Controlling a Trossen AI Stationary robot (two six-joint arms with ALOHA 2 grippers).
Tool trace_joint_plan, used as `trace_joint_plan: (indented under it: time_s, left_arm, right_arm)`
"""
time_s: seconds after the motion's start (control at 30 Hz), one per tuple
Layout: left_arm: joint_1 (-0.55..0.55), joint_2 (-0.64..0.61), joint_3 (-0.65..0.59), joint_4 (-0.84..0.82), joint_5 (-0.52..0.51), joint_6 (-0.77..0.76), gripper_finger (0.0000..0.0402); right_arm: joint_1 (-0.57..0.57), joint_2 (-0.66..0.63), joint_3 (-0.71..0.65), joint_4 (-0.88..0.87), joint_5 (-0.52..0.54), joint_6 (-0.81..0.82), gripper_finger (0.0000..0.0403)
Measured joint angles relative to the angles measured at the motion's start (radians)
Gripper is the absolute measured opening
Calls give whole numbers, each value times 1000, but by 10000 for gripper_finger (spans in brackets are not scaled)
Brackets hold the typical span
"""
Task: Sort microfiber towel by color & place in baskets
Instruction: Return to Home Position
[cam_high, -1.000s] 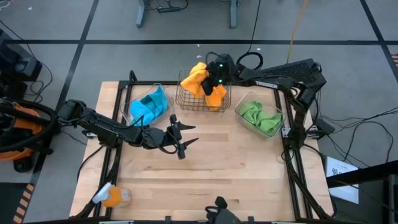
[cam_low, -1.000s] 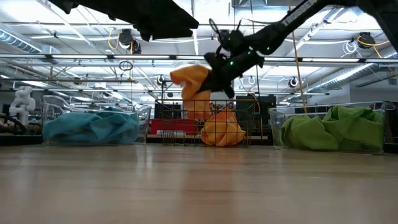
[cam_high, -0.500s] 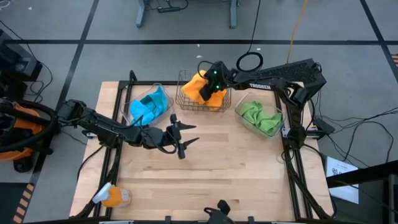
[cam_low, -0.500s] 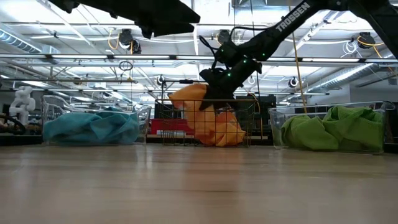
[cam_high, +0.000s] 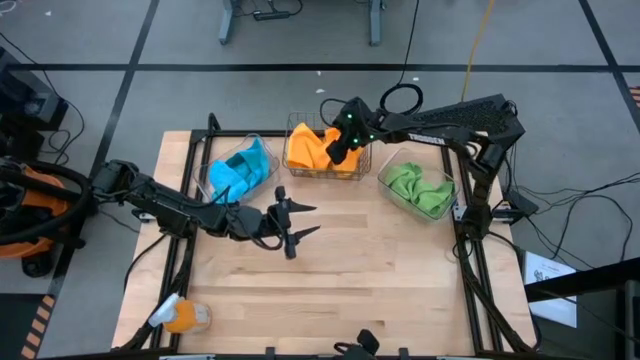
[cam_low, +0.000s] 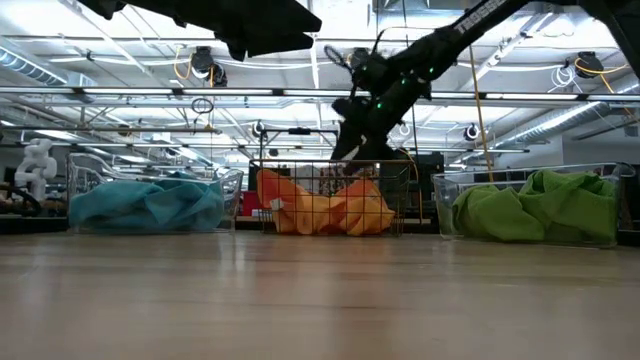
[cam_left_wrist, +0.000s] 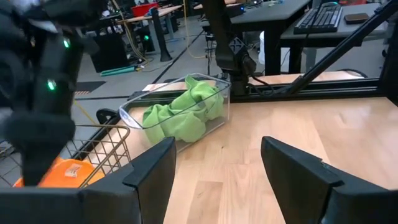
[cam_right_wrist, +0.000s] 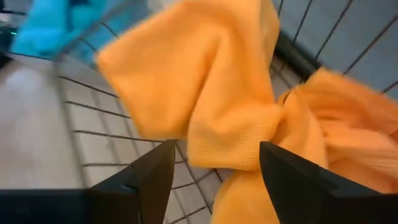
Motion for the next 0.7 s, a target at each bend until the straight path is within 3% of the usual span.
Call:
trace_joint_plan:
  time_s: [0.23, 0.4, 0.6, 0.7]
  left_arm:
    - [0, 0, 0, -9, -2, 1, 242]
    - [0, 0, 0, -14, -27, 9, 242]
    - [-4, 0, 1, -28, 8, 20, 235]
    - [-22, 0, 1, -41, 65, 60, 197]
  right_arm:
    - [71, -169, 0, -119, 22, -89, 218]
    - [238, -322, -18, -269, 213, -129, 197]
    - [482, -525, -199, -267, 373, -76, 167]
    - [588, -633, -350, -192, 402, -8, 147]
